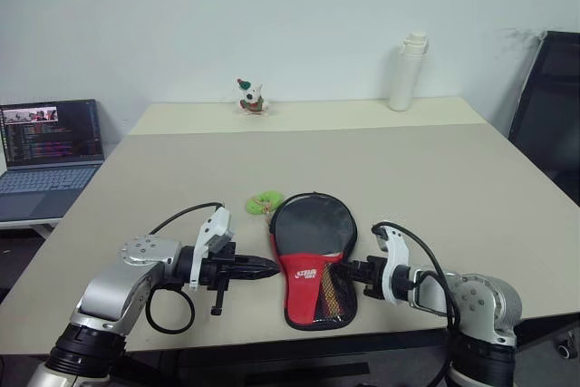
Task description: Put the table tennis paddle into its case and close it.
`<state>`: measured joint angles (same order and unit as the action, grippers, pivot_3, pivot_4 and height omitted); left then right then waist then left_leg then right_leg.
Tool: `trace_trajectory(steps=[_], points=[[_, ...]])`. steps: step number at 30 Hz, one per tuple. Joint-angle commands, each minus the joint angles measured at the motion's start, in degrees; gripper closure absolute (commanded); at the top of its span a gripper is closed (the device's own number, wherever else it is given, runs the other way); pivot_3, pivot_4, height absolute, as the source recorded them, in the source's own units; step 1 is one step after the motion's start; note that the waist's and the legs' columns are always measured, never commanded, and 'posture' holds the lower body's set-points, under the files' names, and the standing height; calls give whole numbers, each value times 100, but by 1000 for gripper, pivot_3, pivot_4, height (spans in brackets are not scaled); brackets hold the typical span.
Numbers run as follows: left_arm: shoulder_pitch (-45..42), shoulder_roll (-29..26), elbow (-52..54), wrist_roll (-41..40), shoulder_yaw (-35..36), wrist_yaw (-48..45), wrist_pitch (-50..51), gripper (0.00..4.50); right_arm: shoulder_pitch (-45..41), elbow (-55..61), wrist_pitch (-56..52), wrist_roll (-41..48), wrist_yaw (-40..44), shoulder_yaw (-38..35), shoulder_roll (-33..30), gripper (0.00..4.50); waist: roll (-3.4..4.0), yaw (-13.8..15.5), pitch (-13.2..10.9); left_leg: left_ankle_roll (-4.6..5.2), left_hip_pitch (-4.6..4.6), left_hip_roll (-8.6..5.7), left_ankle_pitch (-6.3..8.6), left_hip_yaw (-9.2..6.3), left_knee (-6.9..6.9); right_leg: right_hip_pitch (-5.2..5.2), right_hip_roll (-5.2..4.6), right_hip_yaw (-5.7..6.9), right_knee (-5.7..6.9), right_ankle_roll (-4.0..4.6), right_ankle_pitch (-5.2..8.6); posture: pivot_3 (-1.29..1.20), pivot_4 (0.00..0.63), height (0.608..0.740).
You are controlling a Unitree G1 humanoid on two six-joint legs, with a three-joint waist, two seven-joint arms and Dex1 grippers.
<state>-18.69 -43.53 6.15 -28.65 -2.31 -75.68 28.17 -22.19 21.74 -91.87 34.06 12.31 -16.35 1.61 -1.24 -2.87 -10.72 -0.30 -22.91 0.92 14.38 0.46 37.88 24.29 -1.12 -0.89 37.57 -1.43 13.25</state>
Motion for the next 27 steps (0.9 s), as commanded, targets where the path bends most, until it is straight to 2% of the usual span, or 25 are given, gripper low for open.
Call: trace_trajectory(steps=[1, 9, 13, 19, 23, 27], points=[[-13, -65, 25, 10, 25, -56, -120, 4500, 100, 219, -63, 232, -46, 90, 172, 4485, 0, -1, 0, 0, 0, 0, 0, 0, -1, 0, 0, -1, 0, 0, 0, 0, 150, 740], [-8, -58, -6, 58, 22, -85, -160, 4500, 197, 211, -63, 237, -115, 69, -31, 4485, 0, -2, 0, 0, 0, 0, 0, -1, -2, 0, 0, 1, -3, 2, 1, 0, 150, 740], [-2, -53, -13, 68, 15, -83, -192, 4500, 221, 275, -63, 187, -148, 7, -163, 3465, 0, 1, 0, 0, -2, 0, 0, -3, -2, -2, 0, 1, -9, 1, 1, 0, 150, 740], [69, -26, 2, 38, 74, 65, -120, 4500, 828, 824, 546, 186, 375, 634, -1433, 1476, -5, 88, 4, 0, -2, -2, 0, -15, -5, -20, -2, 10, -40, 0, 0, 0, 150, 740], [105, 7, -64, 30, 186, 278, -74, 4500, 1114, 1287, 1069, 501, 1039, 711, -2175, 169, -9, 157, 5, 0, -8, -18, 1, -16, -3, -25, -19, 11, -57, -5, -1, 0, 150, 740], [-62, 169, -341, 81, 313, 706, -97, 4500, 917, 1360, 1669, 778, 1513, 484, -2556, 57, -11, 136, 4, 0, -9, -20, 0, 1, 1, -23, -23, 10, -61, -15, -6, 0, 150, 740]])
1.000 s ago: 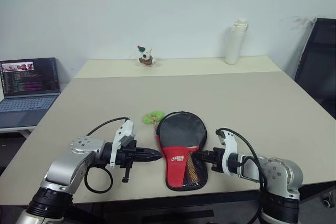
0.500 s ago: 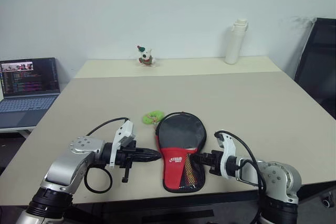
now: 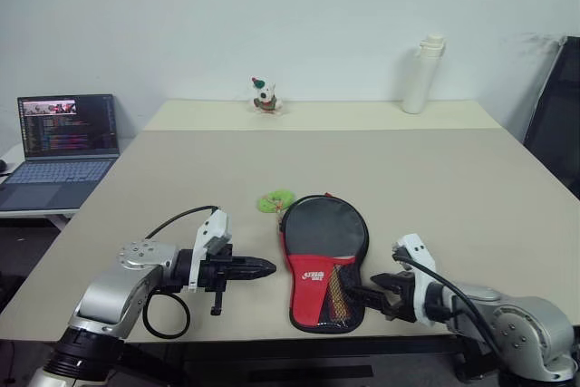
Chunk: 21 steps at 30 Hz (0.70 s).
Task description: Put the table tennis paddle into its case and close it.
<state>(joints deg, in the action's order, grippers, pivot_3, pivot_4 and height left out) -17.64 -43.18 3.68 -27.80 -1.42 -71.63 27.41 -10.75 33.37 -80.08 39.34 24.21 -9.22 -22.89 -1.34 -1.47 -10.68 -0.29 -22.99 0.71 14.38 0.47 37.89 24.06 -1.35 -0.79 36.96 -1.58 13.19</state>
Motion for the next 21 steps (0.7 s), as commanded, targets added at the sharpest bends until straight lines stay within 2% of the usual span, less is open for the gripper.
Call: trace_trajectory(steps=[1, 3, 7, 10, 16, 21], points=[[-203, 161, -137, -1, 238, 368, -20, 4500, -279, 178, 589, 275, 362, -253, -135, 57, -1, -10, -1, 0, 1, 2, 0, 0, 0, 0, 2, 0, 1, -3, -2, 0, 150, 740], [-394, 307, -299, 43, 287, 624, -50, 4500, -619, 25, 913, 244, 354, -259, -61, 57, -2, -31, -1, 0, 3, 12, 0, -3, 1, 0, 13, 0, 5, -4, -3, 0, 150, 740], [-922, 616, -849, 365, 289, 1232, -282, 4500, -1393, -514, 1757, -244, 255, 506, 278, 57, -2, -41, -1, 0, 7, 18, 0, -4, -1, 4, 30, 1, 15, -5, -5, 0, 150, 740], [-1143, 689, -1144, 596, 258, 1502, -416, 3922, -1708, -977, 2283, -731, 92, 1090, 529, 0, -2, -34, -1, 0, 5, 19, 0, -9, -6, 6, 35, -2, 13, 1, -2, 0, 150, 740], [-1620, 868, -1931, 1102, 241, 2227, -592, 1835, -2027, -1655, 2793, -1208, -69, 1541, 893, 0, -3, -15, -1, 0, -12, 10, 0, -5, -5, 17, 13, -2, 9, 6, -3, 0, 150, 740], [-2121, 1161, -2740, 1436, 207, 2688, -727, 23, -1990, -1783, 2911, -1419, -79, 1724, 925, 0, -4, 15, -1, 0, -10, 6, 0, -7, 2, 11, 9, 5, 12, 0, -4, 0, 150, 740]])
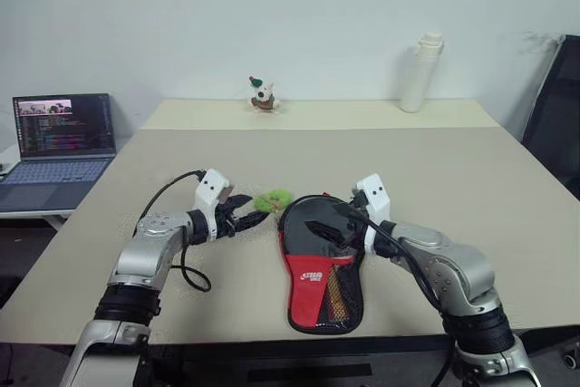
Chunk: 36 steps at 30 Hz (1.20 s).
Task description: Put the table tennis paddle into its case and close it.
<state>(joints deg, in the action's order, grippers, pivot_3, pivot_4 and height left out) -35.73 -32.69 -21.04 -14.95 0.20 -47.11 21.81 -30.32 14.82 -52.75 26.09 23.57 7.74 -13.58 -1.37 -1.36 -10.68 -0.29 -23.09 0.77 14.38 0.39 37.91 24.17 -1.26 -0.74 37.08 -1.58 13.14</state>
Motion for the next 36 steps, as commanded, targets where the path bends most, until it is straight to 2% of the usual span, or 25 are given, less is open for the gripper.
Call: trace_trajectory(steps=[1, 4, 15, 25, 28, 36], points=[[-452, 194, -509, 227, 65, 397, -195, 23, -21, 57, 178, -123, -35, 35, 8, 0, 0, 1, 0, 0, 0, 0, 0, 0, 1, 0, 0, 3, 1, 0, 0, 0, 150, 740], [-842, 407, -1254, 433, 31, 656, -278, 23, -1, 20, 197, -196, -74, 58, 47, 0, 0, -5, 0, 0, 1, 1, 0, -2, 1, 0, 1, 10, 4, 0, -1, 0, 150, 740], [-2060, 997, -4063, 973, -51, 658, -916, 23, 5, 21, 182, -327, -202, 68, 220, 0, -2, -24, 0, 0, 2, -2, 0, -1, -1, 1, 5, 15, 6, 5, -4, 0, 150, 740], [-1993, 1129, -4360, 1142, 22, 493, -1227, 23, -80, -246, 451, -685, -371, 254, 420, 0, -4, -24, 3, 0, 13, 0, -1, 1, 3, -6, 4, 13, 18, -1, -1, 0, 150, 740], [-1931, 1154, -4275, 1121, 51, 487, -1214, 591, -124, -519, 619, -776, -341, 328, 564, 0, -4, -25, 3, 0, 13, -1, -1, 2, 4, -6, 4, 13, 18, 1, -2, 0, 150, 740], [-1799, 1189, -4003, 1093, 115, 364, -1115, 3432, -125, -1462, 883, -1121, -260, 570, 727, 0, -9, -22, 6, 0, 15, -1, -1, 2, 5, -8, 3, 12, 21, 9, -7, 0, 150, 740]])
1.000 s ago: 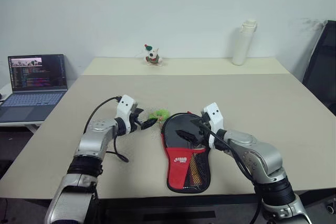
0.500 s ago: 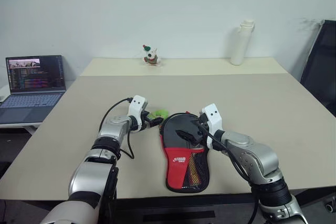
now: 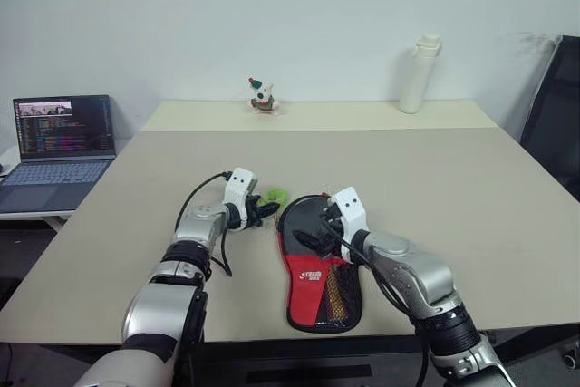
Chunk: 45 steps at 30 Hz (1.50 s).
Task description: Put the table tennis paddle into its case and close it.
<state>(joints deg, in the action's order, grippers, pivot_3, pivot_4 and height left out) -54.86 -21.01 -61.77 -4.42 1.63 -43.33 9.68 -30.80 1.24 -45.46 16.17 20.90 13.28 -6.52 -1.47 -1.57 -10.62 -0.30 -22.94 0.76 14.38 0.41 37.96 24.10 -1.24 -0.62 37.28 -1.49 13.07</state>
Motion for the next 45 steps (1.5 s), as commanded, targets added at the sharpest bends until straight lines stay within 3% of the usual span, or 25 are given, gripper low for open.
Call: trace_trajectory(steps=[1, 4, 10, 18, 24, 45], points=[[115, 20, 83, 48, -25, -2, 99, 3798, -61, -190, 151, -174, -18, 4, 16, 0, -1, -2, 3, 0, 1, 0, 0, 0, 0, 1, 0, -1, 2, 3, -2, 0, 150, 740], [76, 16, 74, 96, -30, 89, 63, 4442, 39, -294, 125, -274, -42, -12, -28, 0, -13, -3, 12, 0, 8, 1, -1, 1, 1, -1, 1, -2, 10, -4, 3, 0, 150, 740], [-270, 49, -100, 311, -113, 420, -279, 4446, 241, -279, 36, -481, -48, 106, -93, 0, -38, -3, 31, -1, 20, 0, -2, 2, 6, -2, 1, -6, 36, -10, 7, 0, 150, 740], [-1238, 176, -1116, 1034, -518, 1029, -890, 4446, 395, -155, -139, -617, -59, 168, -7, 0, -59, 0, 43, -1, 16, -2, -3, 1, 11, -1, 1, -4, 38, -11, 8, 0, 150, 740], [-1795, 533, -1506, 1585, -796, 1545, -1138, 4446, 556, -81, -195, -671, -91, 307, 96, 0, -61, -3, 44, -2, 11, -3, -2, 3, 8, 1, 0, -4, 32, -12, 8, 0, 150, 740], [-2544, 1932, -1708, 3554, -2251, 2513, -2446, 4446, 1430, 596, -485, -685, -358, 644, 598, 0, -65, 43, 47, -2, 4, -7, -2, 0, 5, 0, -1, 1, 17, -16, 11, 0, 150, 740]])
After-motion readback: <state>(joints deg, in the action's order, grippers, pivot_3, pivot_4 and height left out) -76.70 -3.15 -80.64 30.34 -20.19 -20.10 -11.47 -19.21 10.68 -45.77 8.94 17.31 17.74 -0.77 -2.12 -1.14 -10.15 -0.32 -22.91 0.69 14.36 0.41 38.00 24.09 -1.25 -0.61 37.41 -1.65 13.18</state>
